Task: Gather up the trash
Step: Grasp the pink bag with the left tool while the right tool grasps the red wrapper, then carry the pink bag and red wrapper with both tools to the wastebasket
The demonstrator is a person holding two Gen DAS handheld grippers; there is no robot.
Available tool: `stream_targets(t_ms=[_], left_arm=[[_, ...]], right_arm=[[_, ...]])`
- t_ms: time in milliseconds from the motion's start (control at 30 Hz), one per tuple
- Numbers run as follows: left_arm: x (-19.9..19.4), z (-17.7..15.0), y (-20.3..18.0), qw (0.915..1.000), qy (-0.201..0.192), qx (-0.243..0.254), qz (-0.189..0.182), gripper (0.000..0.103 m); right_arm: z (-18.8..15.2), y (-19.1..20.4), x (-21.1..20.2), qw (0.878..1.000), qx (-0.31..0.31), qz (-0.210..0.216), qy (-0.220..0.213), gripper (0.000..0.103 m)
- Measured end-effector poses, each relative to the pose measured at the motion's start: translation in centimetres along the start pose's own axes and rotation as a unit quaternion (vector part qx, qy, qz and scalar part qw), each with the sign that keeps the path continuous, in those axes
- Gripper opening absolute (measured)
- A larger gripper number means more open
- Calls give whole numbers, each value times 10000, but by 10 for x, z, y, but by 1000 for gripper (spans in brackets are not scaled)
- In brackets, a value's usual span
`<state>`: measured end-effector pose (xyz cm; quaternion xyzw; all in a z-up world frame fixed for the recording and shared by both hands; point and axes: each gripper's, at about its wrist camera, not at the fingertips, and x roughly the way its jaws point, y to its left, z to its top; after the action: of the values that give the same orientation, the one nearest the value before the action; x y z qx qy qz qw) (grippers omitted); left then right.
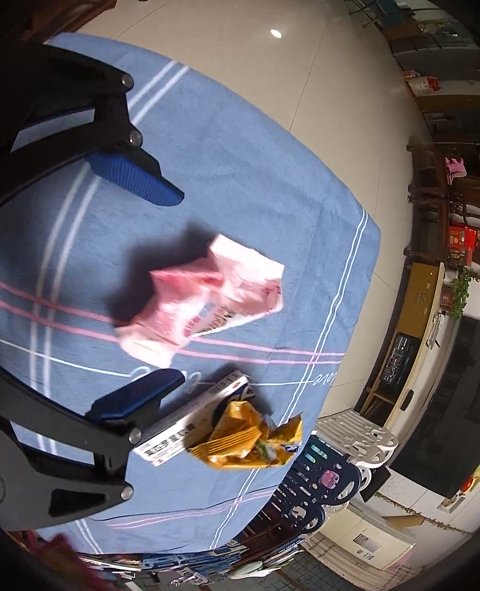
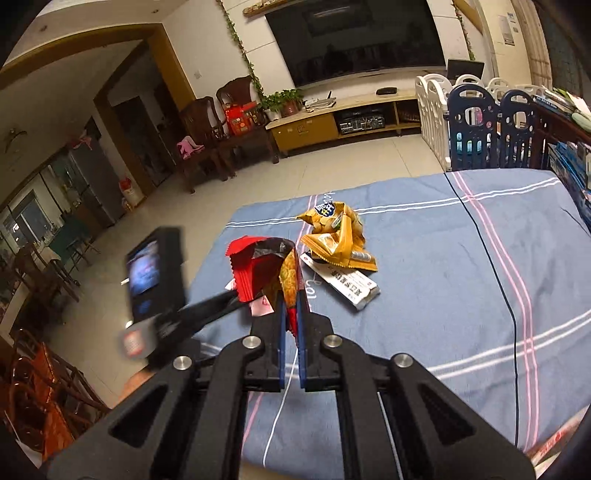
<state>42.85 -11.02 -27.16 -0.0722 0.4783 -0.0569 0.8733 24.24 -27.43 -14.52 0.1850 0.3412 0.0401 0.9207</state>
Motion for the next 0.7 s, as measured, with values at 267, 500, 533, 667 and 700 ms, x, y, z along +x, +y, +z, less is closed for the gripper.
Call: stream_targets(t_ms=[267, 500, 533, 667, 700], left_arm=[[7, -8, -7, 9986, 109, 476, -180, 19], [-100, -29, -29, 9883, -536, 1341, -492, 19], [-118, -37, -31, 9859, -630, 1444, -565, 19], [-161, -74, -30, 9835, -663, 1514, -733, 19], [-167, -84, -29, 9829, -665, 1560, -716, 19]], right_arm=[[2, -2, -8, 9999, -154, 54, -2, 5], [-12, -9, -32, 9993, -296, -193, -88, 5], [-17, -12, -37, 9993, -276, -226, -92, 5], [-38, -21, -63, 9988, -241, -398, -179, 5], [-45, -24, -69, 9984, -244, -469, -188, 5]])
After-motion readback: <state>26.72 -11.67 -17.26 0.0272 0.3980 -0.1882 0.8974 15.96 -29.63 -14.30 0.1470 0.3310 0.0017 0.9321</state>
